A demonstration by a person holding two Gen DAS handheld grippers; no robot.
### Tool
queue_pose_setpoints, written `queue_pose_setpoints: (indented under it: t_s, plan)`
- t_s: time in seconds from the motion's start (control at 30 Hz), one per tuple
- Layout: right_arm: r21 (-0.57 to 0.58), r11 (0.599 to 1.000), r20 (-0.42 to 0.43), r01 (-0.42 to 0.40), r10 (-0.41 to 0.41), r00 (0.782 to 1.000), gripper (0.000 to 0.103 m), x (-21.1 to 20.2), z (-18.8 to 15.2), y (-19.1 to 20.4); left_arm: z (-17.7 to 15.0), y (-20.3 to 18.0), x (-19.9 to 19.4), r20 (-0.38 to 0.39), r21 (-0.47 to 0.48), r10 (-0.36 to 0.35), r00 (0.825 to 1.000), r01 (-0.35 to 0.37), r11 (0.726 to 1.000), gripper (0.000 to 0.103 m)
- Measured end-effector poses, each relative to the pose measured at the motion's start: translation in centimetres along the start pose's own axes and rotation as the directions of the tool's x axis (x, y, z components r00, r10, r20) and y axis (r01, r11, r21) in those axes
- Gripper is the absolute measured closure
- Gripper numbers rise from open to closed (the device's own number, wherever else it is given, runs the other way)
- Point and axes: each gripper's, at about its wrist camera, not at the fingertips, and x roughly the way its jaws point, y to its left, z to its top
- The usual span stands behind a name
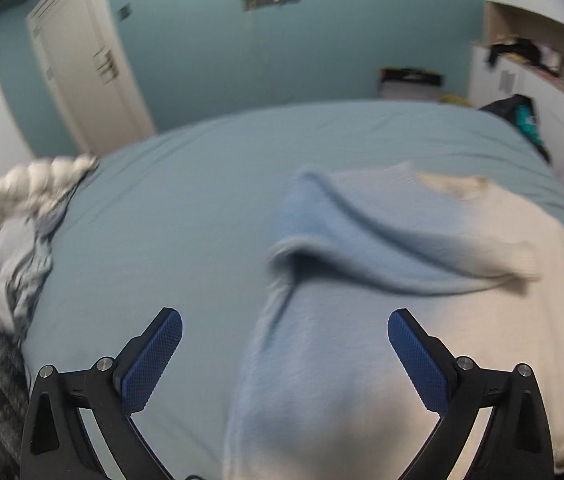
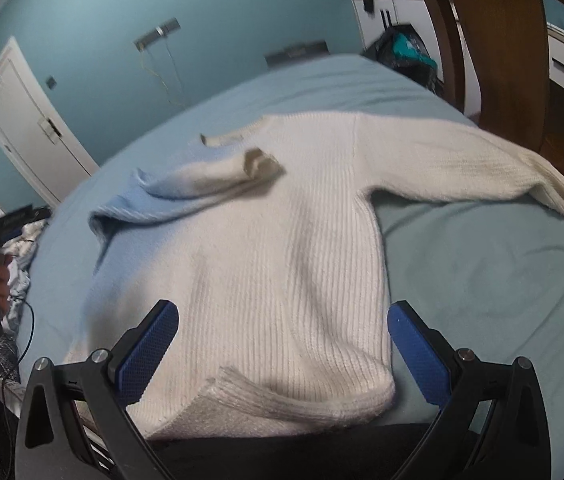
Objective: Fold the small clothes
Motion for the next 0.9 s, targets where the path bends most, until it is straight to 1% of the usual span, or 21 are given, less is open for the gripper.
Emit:
queue_pose_setpoints:
  t_s: [0.03, 0.07, 0.13, 0.17, 0.2, 0.27, 0.3, 0.33, 0.37, 0.4, 0.47, 0.5, 0.57, 0.6, 0.63, 0.7, 0.77, 0.8, 0.83, 0.87, 0.9]
  plan:
    - [0.008, 1.000, -0.028, 0.012, -0.011, 1.000, 0.001, 0.3, 0.3, 0.0, -0.1, 0.9, 0.8, -0.025, -0.030, 0.002, 1.000, -0.003, 1.000, 0.000]
    - [0.024, 1.000, -0.057, 0.001, 0.000, 0.998, 0.001, 0.6, 0.8, 0.1, -0.1, 1.9, 1.5, -0.038, -0.066, -0.005, 0.999, 0.002, 0.998, 0.000]
    - [0.072, 0.995, -0.094, -0.062, 0.069, 0.993, 0.001, 1.6, 2.1, 0.3, 0.2, 3.8, 2.4, -0.064, -0.136, -0.006, 0.998, -0.003, 0.991, 0.000]
    - [0.110, 0.989, -0.115, -0.097, 0.110, 0.987, 0.001, 2.6, 3.0, 0.5, 0.1, 4.8, 2.8, -0.080, -0.182, -0.006, 0.997, -0.009, 0.983, 0.000]
    - [0.151, 0.981, -0.135, -0.122, 0.143, 0.981, 0.001, 3.5, 3.9, 0.6, 0.1, 5.9, 3.2, -0.088, -0.245, -0.021, 0.996, -0.001, 0.969, 0.000]
    - [0.288, 0.941, -0.189, -0.180, 0.239, 0.952, 0.001, 6.9, 6.2, 0.7, 0.2, 6.7, 3.7, -0.084, -0.308, -0.054, 0.995, 0.026, 0.951, 0.000]
    - [0.344, 0.915, -0.201, -0.211, 0.292, 0.935, 0.001, 8.9, 7.4, 1.0, 0.3, 7.3, 4.0, -0.085, -0.340, -0.066, 0.994, 0.033, 0.940, 0.000]
    - [0.370, 0.902, -0.213, -0.222, 0.315, 0.925, 0.001, 10.5, 8.3, 1.2, 0.1, 7.8, 4.7, -0.088, -0.353, -0.063, 0.994, 0.028, 0.935, 0.000]
    - [0.385, 0.898, -0.233, -0.211, 0.315, 0.920, 0.001, 12.2, 9.2, 1.7, 0.2, 8.0, 4.9, -0.092, -0.360, -0.053, 0.994, 0.017, 0.933, 0.000]
    - [0.393, 0.901, -0.254, -0.183, 0.298, 0.920, 0.001, 14.1, 10.3, 2.2, 0.3, 8.2, 4.9, -0.095, -0.363, -0.046, 0.994, 0.008, 0.932, 0.000]
    - [0.374, 0.920, -0.265, -0.120, 0.230, 0.937, 0.001, 16.5, 12.1, 3.0, 0.5, 8.3, 5.5, -0.104, -0.365, -0.027, 0.994, -0.012, 0.931, 0.000]
    - [0.318, 0.946, -0.269, -0.061, 0.152, 0.951, 0.001, 18.0, 13.3, 3.9, 0.5, 8.4, 5.7, -0.106, -0.366, -0.029, 0.994, -0.012, 0.931, 0.000]
    - [0.194, 0.981, -0.279, 0.018, 0.038, 0.960, 0.001, 19.7, 14.6, 5.6, 0.7, 8.3, 6.3, -0.108, -0.363, -0.051, 0.993, 0.008, 0.932, 0.000]
    - [0.081, 0.995, -0.295, 0.061, -0.035, 0.955, 0.001, 21.0, 15.2, 7.2, 0.8, 8.3, 6.6, -0.106, -0.361, -0.061, 0.992, 0.019, 0.932, 0.000]
    - [0.013, 0.997, -0.306, 0.071, -0.063, 0.950, 0.001, 21.7, 15.5, 8.1, 1.0, 8.4, 6.6, -0.105, -0.360, -0.066, 0.992, 0.024, 0.932, 0.000]
    - [-0.124, 0.990, -0.333, 0.059, -0.098, 0.938, 0.001, 23.4, 15.7, 10.3, 1.3, 8.3, 7.0, -0.103, -0.358, -0.078, 0.992, 0.036, 0.933, 0.000]
    - [-0.197, 0.977, -0.335, 0.086, -0.150, 0.930, 0.001, 24.9, 15.5, 11.4, 1.6, 8.4, 7.5, -0.106, -0.362, -0.089, 0.990, 0.045, 0.931, 0.000]
    - [-0.202, 0.975, -0.336, 0.095, -0.160, 0.928, 0.004, 25.5, 15.4, 11.4, 1.7, 8.5, 7.8, -0.108, -0.367, -0.093, 0.990, 0.047, 0.929, 0.000]
    - [-0.193, 0.977, -0.347, 0.092, -0.155, 0.925, 0.011, 26.1, 15.6, 11.3, 1.7, 8.6, 8.0, -0.111, -0.371, -0.096, 0.989, 0.048, 0.928, 0.000]
    - [-0.168, 0.984, -0.378, 0.066, -0.126, 0.917, 0.040, 26.8, 15.5, 11.1, 1.6, 8.8, 8.2, -0.116, -0.376, -0.099, 0.988, 0.048, 0.925, 0.000]
    - [-0.153, 0.987, -0.402, 0.053, -0.111, 0.909, 0.074, 27.1, 15.7, 11.0, 1.5, 9.0, 8.5, -0.125, -0.383, -0.099, 0.987, 0.044, 0.923, 0.000]
